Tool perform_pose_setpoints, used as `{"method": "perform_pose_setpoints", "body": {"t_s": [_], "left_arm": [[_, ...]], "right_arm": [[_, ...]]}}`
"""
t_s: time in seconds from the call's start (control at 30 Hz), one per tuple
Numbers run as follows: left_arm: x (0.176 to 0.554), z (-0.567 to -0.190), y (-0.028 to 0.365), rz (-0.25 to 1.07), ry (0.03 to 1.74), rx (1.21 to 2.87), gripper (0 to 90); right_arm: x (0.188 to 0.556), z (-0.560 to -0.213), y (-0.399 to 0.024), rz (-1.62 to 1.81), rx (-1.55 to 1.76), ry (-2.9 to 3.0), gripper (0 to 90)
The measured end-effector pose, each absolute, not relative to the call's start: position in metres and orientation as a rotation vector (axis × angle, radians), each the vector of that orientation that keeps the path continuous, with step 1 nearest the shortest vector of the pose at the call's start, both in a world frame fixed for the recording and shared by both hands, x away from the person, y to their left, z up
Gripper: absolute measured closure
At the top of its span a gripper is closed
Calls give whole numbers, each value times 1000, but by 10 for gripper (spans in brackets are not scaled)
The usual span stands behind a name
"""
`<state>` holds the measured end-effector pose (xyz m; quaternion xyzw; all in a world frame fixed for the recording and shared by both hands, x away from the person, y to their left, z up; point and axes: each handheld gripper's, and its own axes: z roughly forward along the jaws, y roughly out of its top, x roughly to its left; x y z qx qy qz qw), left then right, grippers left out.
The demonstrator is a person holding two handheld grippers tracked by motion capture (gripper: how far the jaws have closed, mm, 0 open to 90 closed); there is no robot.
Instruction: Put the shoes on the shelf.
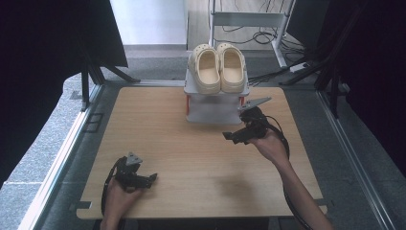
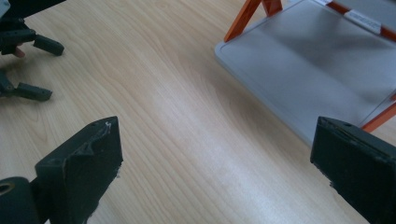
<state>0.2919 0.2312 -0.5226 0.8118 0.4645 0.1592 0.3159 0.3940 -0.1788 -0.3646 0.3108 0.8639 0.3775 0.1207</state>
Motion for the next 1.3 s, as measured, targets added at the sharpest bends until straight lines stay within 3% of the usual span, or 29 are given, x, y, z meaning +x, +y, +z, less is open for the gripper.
{"method": "perform_pose_setpoints", "body": {"t_s": [1.3], "left_arm": [[292, -523, 231, 417, 1225, 2139, 0]], "right_arm": [[328, -427, -233, 1032, 928, 2491, 10]]}}
